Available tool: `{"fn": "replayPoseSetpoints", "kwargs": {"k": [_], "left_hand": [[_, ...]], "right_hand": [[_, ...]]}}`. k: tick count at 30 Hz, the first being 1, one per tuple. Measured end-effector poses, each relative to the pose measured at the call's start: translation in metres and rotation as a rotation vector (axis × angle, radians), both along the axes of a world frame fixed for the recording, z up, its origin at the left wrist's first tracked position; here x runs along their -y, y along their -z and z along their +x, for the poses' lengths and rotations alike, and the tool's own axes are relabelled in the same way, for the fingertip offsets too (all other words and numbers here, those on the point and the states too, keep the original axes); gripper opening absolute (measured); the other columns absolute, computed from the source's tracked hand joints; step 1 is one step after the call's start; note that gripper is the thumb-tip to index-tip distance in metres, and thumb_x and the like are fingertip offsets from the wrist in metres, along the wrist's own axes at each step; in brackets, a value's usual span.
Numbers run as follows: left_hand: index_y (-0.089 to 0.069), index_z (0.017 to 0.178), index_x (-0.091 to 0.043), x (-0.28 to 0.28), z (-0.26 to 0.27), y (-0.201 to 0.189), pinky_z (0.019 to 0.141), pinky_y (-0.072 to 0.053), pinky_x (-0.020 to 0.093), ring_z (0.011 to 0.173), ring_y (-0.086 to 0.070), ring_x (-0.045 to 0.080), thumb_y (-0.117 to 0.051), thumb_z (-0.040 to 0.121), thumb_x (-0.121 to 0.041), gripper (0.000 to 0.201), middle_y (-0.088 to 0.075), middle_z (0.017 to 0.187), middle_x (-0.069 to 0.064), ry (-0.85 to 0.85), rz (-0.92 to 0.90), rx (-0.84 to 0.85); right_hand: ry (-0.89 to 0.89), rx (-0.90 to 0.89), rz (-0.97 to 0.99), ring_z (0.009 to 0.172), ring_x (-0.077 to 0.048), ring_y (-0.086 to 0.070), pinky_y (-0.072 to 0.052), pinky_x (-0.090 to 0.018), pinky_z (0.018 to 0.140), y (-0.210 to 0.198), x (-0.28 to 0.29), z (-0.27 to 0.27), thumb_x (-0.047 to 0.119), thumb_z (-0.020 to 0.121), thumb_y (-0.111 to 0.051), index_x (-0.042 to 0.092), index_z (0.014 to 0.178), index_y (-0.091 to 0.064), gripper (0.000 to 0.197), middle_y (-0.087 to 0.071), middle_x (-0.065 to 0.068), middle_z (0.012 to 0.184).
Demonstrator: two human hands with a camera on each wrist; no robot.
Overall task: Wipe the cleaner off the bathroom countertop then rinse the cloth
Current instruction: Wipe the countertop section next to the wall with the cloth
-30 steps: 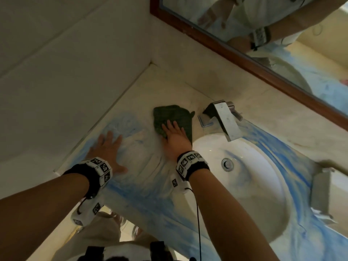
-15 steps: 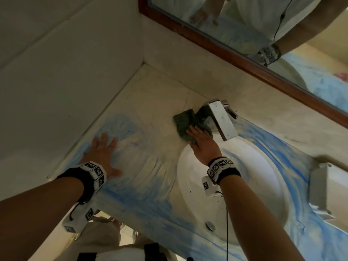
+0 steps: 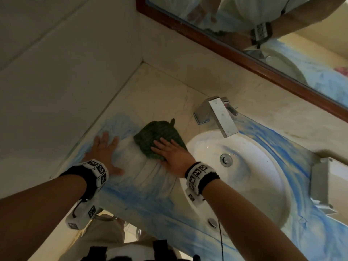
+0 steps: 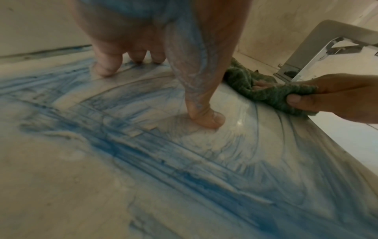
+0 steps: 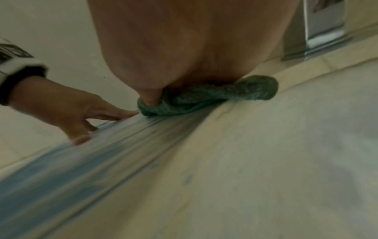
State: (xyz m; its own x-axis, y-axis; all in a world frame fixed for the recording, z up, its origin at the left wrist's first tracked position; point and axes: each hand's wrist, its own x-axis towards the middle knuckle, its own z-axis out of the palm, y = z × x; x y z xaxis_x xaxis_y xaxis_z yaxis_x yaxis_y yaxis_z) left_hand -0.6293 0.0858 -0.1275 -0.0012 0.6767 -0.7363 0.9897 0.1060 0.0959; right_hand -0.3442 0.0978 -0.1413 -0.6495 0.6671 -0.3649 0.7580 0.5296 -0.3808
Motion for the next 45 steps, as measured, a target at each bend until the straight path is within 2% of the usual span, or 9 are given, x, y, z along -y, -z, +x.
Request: {"fn": "replayPoseSetpoints", "kwargs": {"k": [5, 10, 16, 19, 21, 25, 31, 38, 45], "left_hand": [[0.02, 0.15, -0.034, 0.0, 0.0, -0.002, 0.119, -0.013, 0.053, 0.146, 0.021, 0.028, -0.077, 0.062, -0.067, 0.135, 0.035, 0.155, -0.002, 0.002, 0.006, -0.009], [0.021, 0.15, -0.034, 0.0, -0.001, -0.001, 0.118, -0.014, 0.054, 0.146, 0.021, 0.028, -0.077, 0.062, -0.068, 0.135, 0.035, 0.155, -0.002, 0.013, 0.007, -0.024], [0.021, 0.15, -0.034, -0.001, -0.003, -0.001, 0.118, -0.014, 0.055, 0.146, 0.022, 0.028, -0.077, 0.062, -0.068, 0.136, 0.036, 0.154, -0.001, 0.015, -0.001, -0.024], [0.02, 0.151, -0.032, -0.001, 0.0, -0.005, 0.119, -0.013, 0.053, 0.146, 0.022, 0.029, -0.077, 0.065, -0.066, 0.134, 0.034, 0.155, 0.0, 0.021, 0.0, -0.024], [0.02, 0.151, -0.03, -0.001, 0.003, -0.009, 0.12, -0.011, 0.049, 0.146, 0.021, 0.03, -0.076, 0.068, -0.063, 0.131, 0.033, 0.156, 0.001, 0.036, -0.005, -0.032], [0.017, 0.152, -0.029, -0.003, 0.003, -0.01, 0.12, -0.011, 0.05, 0.146, 0.02, 0.032, -0.077, 0.067, -0.063, 0.132, 0.03, 0.157, 0.003, 0.033, 0.004, -0.014], [0.017, 0.152, -0.029, -0.004, 0.0, -0.009, 0.119, -0.013, 0.051, 0.146, 0.021, 0.034, -0.075, 0.066, -0.067, 0.132, 0.031, 0.157, 0.004, 0.062, 0.004, -0.03], [0.016, 0.153, -0.026, 0.0, -0.007, -0.009, 0.12, -0.011, 0.051, 0.146, 0.02, 0.035, -0.071, 0.068, -0.069, 0.129, 0.03, 0.157, 0.007, 0.105, 0.037, 0.013], [-0.011, 0.153, -0.036, 0.034, -0.022, -0.013, 0.119, -0.016, 0.048, 0.149, 0.006, 0.028, -0.067, 0.077, -0.06, 0.098, 0.013, 0.162, 0.001, 0.162, 0.137, 0.081]], "right_hand": [[0.179, 0.02, 0.009, 0.15, -0.015, -0.001, -0.002, -0.04, 0.122, -0.007, -0.049, 0.034, 0.035, 0.104, -0.031, 0.03, 0.154, -0.02, 0.051, -0.008, 0.006, 0.163], [0.309, 0.06, -0.016, 0.15, -0.017, 0.001, 0.0, -0.039, 0.121, -0.006, -0.061, 0.036, 0.039, 0.104, -0.029, 0.029, 0.154, -0.017, 0.053, -0.004, 0.004, 0.163], [0.234, 0.033, -0.021, 0.15, -0.021, 0.003, 0.003, -0.042, 0.121, -0.006, 0.028, 0.003, 0.037, 0.102, -0.034, 0.027, 0.155, -0.017, 0.056, -0.004, 0.001, 0.163], [0.121, 0.069, -0.05, 0.146, -0.015, 0.012, 0.013, -0.038, 0.116, -0.006, 0.081, -0.004, 0.043, 0.097, -0.02, 0.027, 0.155, -0.014, 0.061, -0.002, 0.003, 0.163], [0.077, 0.065, -0.056, 0.145, -0.013, 0.012, 0.013, -0.037, 0.116, -0.004, 0.088, 0.001, 0.046, 0.093, -0.014, 0.027, 0.155, -0.016, 0.064, -0.004, 0.005, 0.163], [0.129, 0.028, -0.074, 0.149, -0.015, 0.004, 0.006, -0.037, 0.12, -0.007, 0.048, 0.015, 0.033, 0.102, -0.034, 0.03, 0.153, -0.021, 0.053, -0.008, 0.006, 0.162], [0.362, 0.132, -0.096, 0.15, -0.021, 0.004, 0.003, -0.041, 0.12, -0.014, -0.014, 0.005, 0.035, 0.104, -0.031, 0.03, 0.155, -0.015, 0.053, 0.0, 0.003, 0.163], [0.442, 0.123, -0.116, 0.15, -0.021, 0.007, 0.001, -0.042, 0.122, -0.021, 0.076, -0.032, 0.033, 0.103, -0.033, 0.027, 0.155, -0.011, 0.057, 0.002, 0.002, 0.163], [0.446, 0.176, -0.133, 0.15, -0.016, 0.009, 0.009, -0.032, 0.117, -0.032, 0.17, -0.05, 0.038, 0.104, -0.028, 0.028, 0.155, -0.012, 0.055, 0.004, 0.008, 0.162]]}}
